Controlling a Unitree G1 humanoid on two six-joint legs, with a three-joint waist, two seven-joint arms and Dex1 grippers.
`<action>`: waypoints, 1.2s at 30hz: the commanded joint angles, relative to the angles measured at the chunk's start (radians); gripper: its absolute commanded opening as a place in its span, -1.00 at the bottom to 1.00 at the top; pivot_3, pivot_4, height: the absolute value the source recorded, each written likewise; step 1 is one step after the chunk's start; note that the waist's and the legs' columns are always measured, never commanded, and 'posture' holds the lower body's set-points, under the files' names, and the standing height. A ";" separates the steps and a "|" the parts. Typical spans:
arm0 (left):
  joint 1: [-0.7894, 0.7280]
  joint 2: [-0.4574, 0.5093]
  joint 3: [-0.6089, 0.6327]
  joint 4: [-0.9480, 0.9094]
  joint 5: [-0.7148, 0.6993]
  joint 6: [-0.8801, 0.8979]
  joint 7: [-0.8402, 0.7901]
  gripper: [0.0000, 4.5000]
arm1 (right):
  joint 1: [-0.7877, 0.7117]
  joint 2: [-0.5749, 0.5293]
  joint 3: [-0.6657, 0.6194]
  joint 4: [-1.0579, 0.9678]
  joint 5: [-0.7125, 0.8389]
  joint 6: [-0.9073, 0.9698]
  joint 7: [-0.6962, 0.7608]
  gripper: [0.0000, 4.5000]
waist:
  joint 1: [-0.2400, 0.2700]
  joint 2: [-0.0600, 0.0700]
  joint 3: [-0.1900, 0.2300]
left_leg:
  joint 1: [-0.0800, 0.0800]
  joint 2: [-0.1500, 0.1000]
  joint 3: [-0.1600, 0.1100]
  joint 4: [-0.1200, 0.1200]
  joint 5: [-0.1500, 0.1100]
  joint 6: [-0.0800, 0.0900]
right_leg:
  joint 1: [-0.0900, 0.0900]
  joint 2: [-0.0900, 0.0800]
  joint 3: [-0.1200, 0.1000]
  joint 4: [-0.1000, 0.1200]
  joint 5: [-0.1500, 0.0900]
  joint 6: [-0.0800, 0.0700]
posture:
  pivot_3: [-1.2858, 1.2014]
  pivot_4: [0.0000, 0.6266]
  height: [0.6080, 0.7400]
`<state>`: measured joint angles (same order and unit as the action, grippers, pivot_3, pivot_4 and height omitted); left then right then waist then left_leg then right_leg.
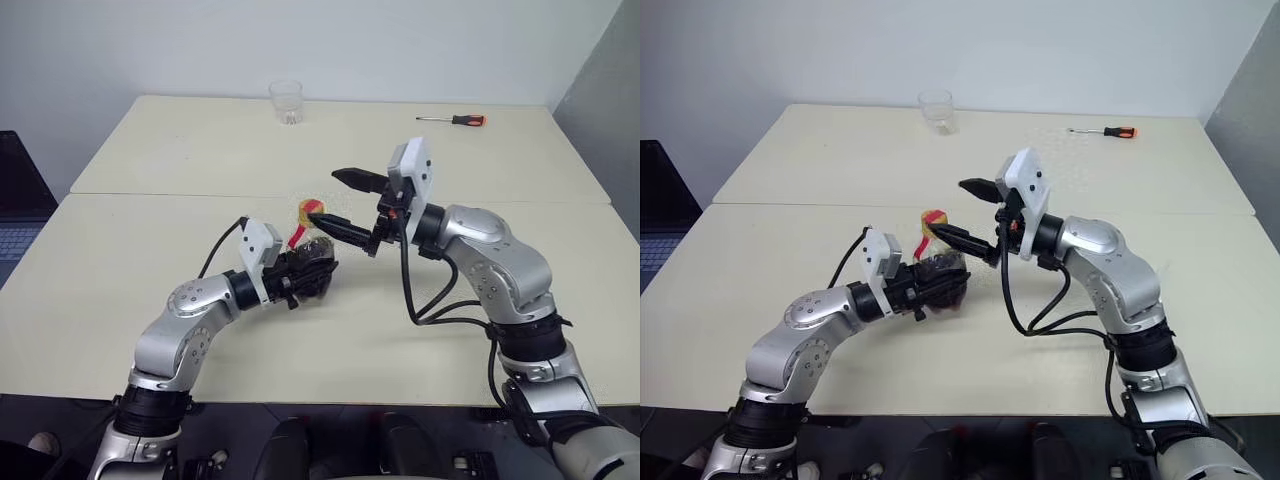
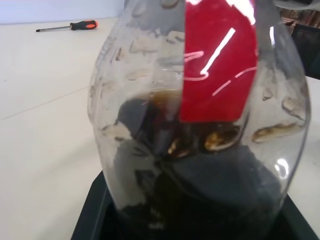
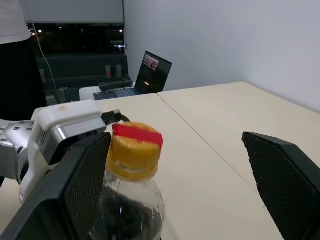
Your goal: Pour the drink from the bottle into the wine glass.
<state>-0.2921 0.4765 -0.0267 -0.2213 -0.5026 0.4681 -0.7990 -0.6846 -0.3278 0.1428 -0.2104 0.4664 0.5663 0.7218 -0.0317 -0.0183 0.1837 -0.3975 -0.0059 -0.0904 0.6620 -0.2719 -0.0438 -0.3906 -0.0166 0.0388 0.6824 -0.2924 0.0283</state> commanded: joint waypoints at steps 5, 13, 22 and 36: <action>-0.033 0.012 0.043 -0.033 -0.018 -0.031 -0.033 -0.13 | 0.002 -0.030 -0.043 -0.037 0.026 0.009 0.017 0.99 | -0.001 0.000 0.000 | 0.000 0.000 0.000 0.000 0.000 0.000 | 0.000 0.000 0.000 0.000 0.000 0.000 | 0.03 -0.52 1.00; -0.034 0.018 0.049 -0.020 -0.014 -0.039 -0.049 -0.13 | 0.011 -0.024 -0.056 -0.074 0.089 0.053 0.023 0.99 | 0.000 0.000 0.000 | 0.000 0.000 0.000 0.000 0.000 0.000 | 0.000 0.000 0.000 0.000 0.000 0.000 | 0.03 -0.52 1.00; -0.056 0.010 0.032 0.038 0.016 -0.108 -0.093 -0.13 | 0.003 0.010 -0.044 -0.088 0.139 0.081 0.016 0.99 | 0.000 0.000 0.000 | 0.000 0.000 0.000 0.000 0.000 0.000 | 0.000 0.000 0.000 0.000 0.000 0.000 | 0.03 -0.52 1.00; -0.119 -0.013 -0.008 0.144 0.059 -0.195 -0.165 -0.13 | -0.073 0.111 -0.020 -0.005 0.095 0.040 -0.009 0.99 | 0.000 0.000 0.000 | 0.000 0.000 0.000 0.000 0.000 0.000 | 0.000 0.000 0.000 0.000 0.000 0.000 | 0.03 -0.52 1.00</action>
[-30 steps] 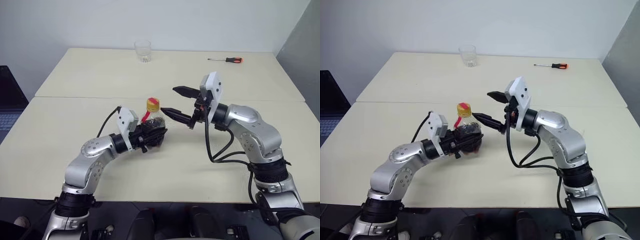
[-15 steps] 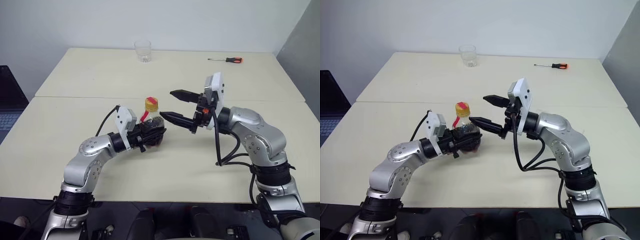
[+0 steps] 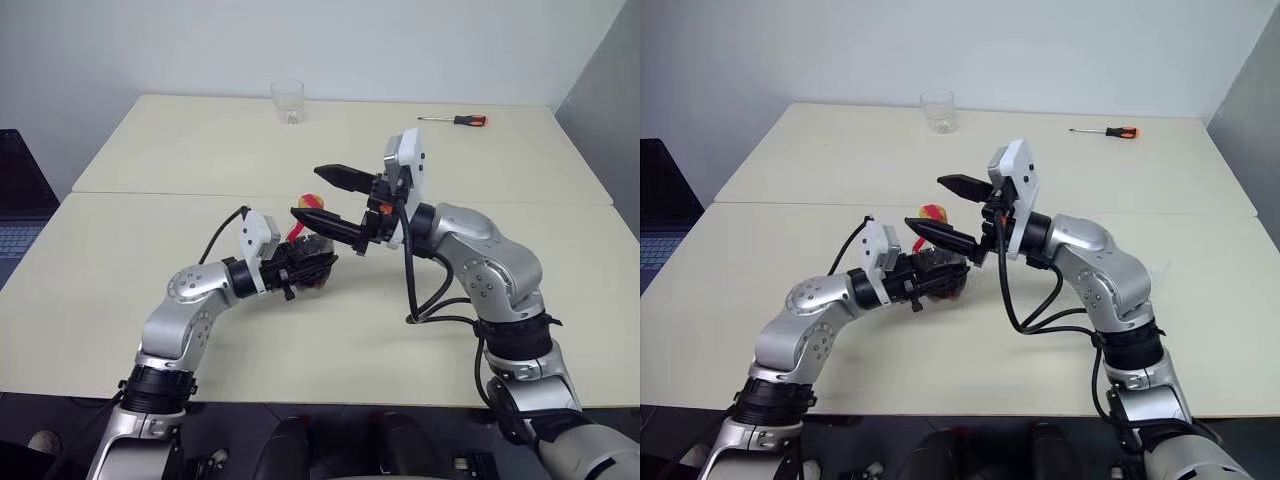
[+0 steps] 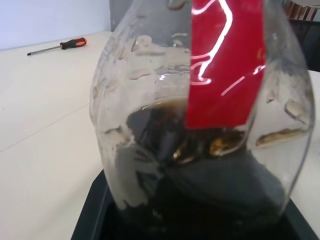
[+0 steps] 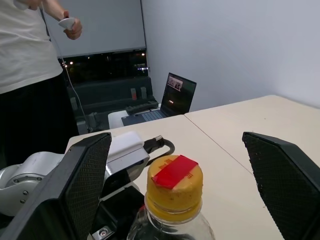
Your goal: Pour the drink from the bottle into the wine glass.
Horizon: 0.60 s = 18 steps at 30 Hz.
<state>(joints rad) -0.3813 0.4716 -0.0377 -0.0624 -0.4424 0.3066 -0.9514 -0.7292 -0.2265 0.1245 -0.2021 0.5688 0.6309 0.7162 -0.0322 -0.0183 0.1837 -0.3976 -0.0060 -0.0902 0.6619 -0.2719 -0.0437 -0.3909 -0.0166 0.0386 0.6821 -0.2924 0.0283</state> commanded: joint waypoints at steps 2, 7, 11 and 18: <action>-0.038 -0.012 0.001 -0.010 -0.001 -0.035 -0.014 -0.13 | -0.032 0.018 0.003 -0.006 -0.014 -0.033 -0.005 0.99 | 0.000 0.000 0.000 | 0.000 0.000 0.000 0.000 0.000 0.000 | 0.000 0.000 0.000 0.000 0.000 0.000 | 0.03 -0.52 1.00; -0.057 -0.026 -0.008 -0.010 -0.004 -0.031 -0.013 -0.13 | -0.044 0.036 0.007 0.015 -0.032 -0.049 -0.006 0.99 | 0.000 0.000 0.000 | 0.000 0.000 0.000 0.000 0.000 0.000 | 0.000 0.000 0.000 0.001 0.000 0.000 | 0.03 -0.52 1.00; -0.060 -0.029 -0.008 -0.017 -0.007 -0.025 -0.011 -0.13 | -0.051 0.035 0.001 0.034 -0.047 -0.062 0.000 0.99 | 0.000 0.000 0.000 | 0.000 0.000 0.000 0.000 0.000 0.000 | 0.000 0.000 0.000 0.000 0.000 0.000 | 0.03 -0.52 1.00; -0.051 -0.026 -0.004 -0.031 -0.011 -0.019 -0.008 -0.13 | -0.061 0.029 -0.009 0.071 -0.066 -0.088 -0.002 0.99 | 0.000 0.000 0.000 | 0.000 0.000 0.000 0.000 0.000 0.000 | 0.000 0.000 0.000 0.001 0.000 0.000 | 0.03 -0.52 1.00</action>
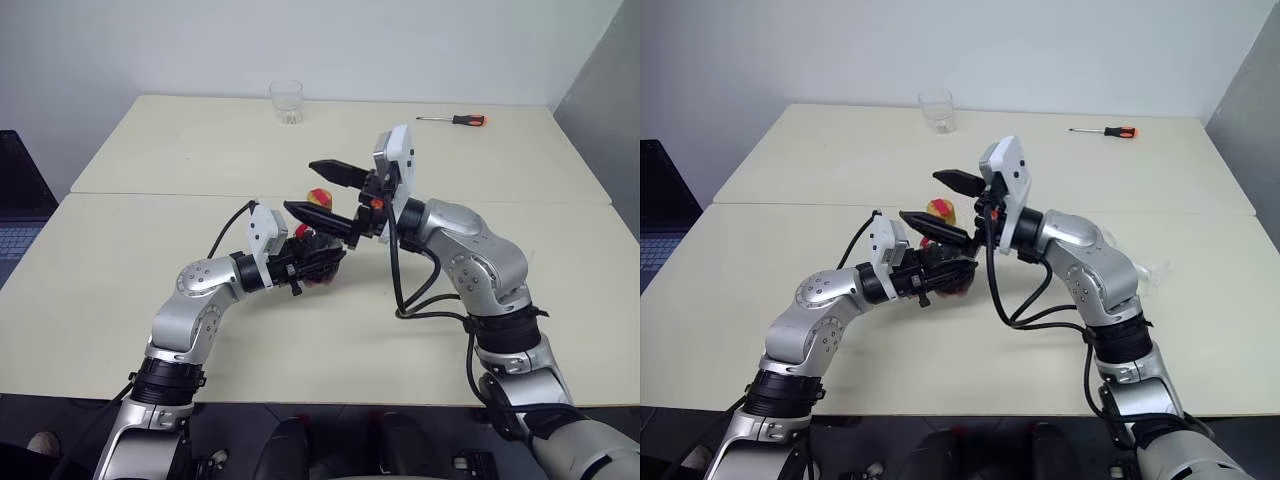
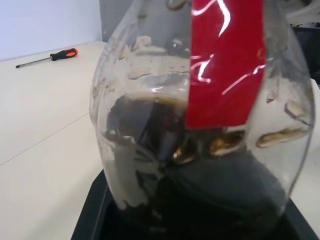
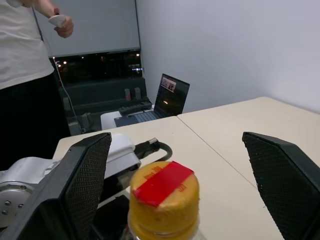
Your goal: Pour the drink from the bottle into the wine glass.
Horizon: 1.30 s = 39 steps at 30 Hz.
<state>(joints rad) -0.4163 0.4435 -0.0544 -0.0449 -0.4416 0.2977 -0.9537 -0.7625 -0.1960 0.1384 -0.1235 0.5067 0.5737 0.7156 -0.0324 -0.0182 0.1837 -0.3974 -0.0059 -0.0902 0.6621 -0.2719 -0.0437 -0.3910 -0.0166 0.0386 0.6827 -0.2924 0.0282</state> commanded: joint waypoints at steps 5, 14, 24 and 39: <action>-0.010 0.003 0.018 -0.069 -0.020 0.001 0.004 -0.13 | -0.021 -0.008 -0.023 -0.001 -0.020 -0.045 0.003 0.99 | 0.000 0.000 0.000 | 0.000 0.000 0.000 0.000 0.000 0.000 | 0.000 0.000 0.000 0.000 0.000 0.000 | 0.03 -0.52 1.00; 0.015 0.011 0.033 -0.112 -0.032 0.031 0.019 -0.13 | 0.021 -0.046 -0.026 -0.039 -0.008 -0.031 0.012 0.99 | 0.000 0.000 0.000 | 0.000 0.000 0.000 0.000 0.000 0.000 | 0.000 0.000 0.000 0.000 0.000 0.000 | 0.03 -0.52 1.00; 0.022 0.021 0.040 -0.118 -0.040 0.035 0.023 -0.13 | 0.044 -0.090 -0.040 -0.062 0.005 -0.015 0.018 0.99 | 0.000 0.000 0.000 | 0.000 0.000 0.000 0.000 0.000 0.000 | 0.000 0.000 0.000 0.000 0.000 0.000 | 0.03 -0.52 1.00; 0.033 0.034 0.046 -0.130 -0.044 0.040 0.019 -0.13 | 0.066 -0.129 -0.053 -0.067 0.014 -0.018 0.018 0.99 | 0.000 0.000 0.000 | 0.000 0.000 0.000 0.000 0.000 0.000 | 0.000 0.000 0.000 0.000 0.000 0.000 | 0.03 -0.52 1.00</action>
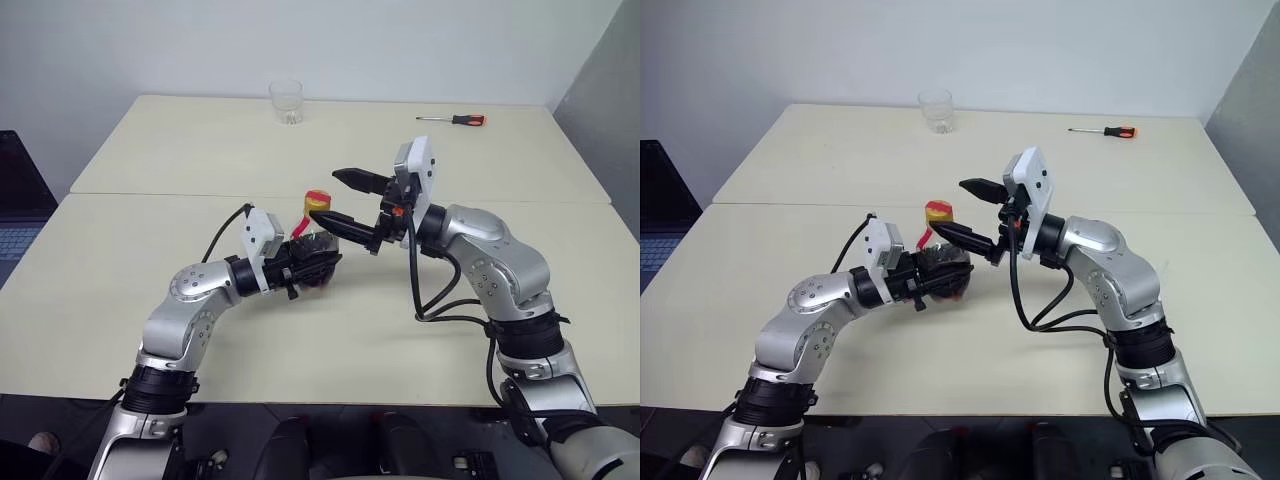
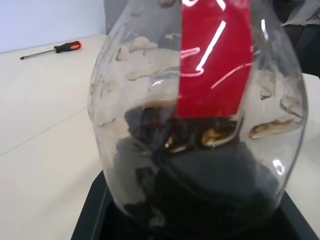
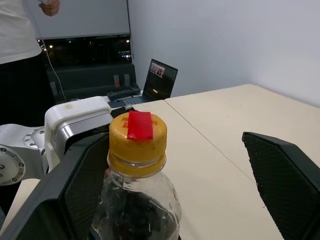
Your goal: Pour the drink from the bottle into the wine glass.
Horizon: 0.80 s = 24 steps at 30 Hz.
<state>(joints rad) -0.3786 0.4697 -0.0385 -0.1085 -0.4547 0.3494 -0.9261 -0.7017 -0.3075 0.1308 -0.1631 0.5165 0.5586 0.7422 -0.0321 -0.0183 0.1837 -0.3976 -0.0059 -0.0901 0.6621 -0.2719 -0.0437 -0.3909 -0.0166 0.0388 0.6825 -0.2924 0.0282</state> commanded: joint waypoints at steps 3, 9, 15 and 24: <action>-0.002 0.012 0.032 -0.068 -0.032 -0.010 -0.011 -0.13 | 0.014 -0.026 -0.047 -0.037 0.010 0.002 -0.009 0.99 | 0.000 0.000 0.000 | 0.000 0.000 0.000 0.000 0.000 0.000 | 0.000 0.000 0.000 0.000 0.000 0.000 | 0.03 -0.52 1.00; -0.001 0.015 0.033 -0.067 -0.033 -0.008 -0.012 -0.13 | 0.026 -0.045 -0.053 -0.046 0.019 0.006 -0.008 0.99 | 0.000 0.000 0.000 | 0.000 0.000 0.000 0.000 0.000 0.000 | 0.000 0.000 0.000 0.000 0.000 0.000 | 0.03 -0.52 1.00; 0.001 0.020 0.036 -0.068 -0.033 -0.006 -0.013 -0.13 | 0.040 -0.062 -0.062 -0.062 0.026 0.020 -0.002 0.99 | 0.000 0.000 0.000 | 0.000 0.000 0.000 0.000 0.000 0.000 | 0.000 0.000 0.000 0.000 0.000 0.000 | 0.03 -0.52 1.00; 0.005 0.024 0.040 -0.068 -0.034 -0.007 -0.011 -0.13 | 0.082 -0.118 -0.089 -0.086 0.044 0.034 0.023 0.99 | 0.001 0.000 0.000 | 0.000 0.000 0.000 0.000 0.000 0.000 | 0.000 0.000 0.000 0.000 0.000 0.000 | 0.03 -0.52 1.00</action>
<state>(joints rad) -0.3673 0.4858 -0.0301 -0.1198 -0.4663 0.3615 -0.9315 -0.6210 -0.4176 0.0747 -0.2003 0.5326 0.5909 0.7521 -0.0315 -0.0183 0.1837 -0.3976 -0.0059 -0.0897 0.6622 -0.2719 -0.0436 -0.3907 -0.0166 0.0389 0.6824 -0.2924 0.0283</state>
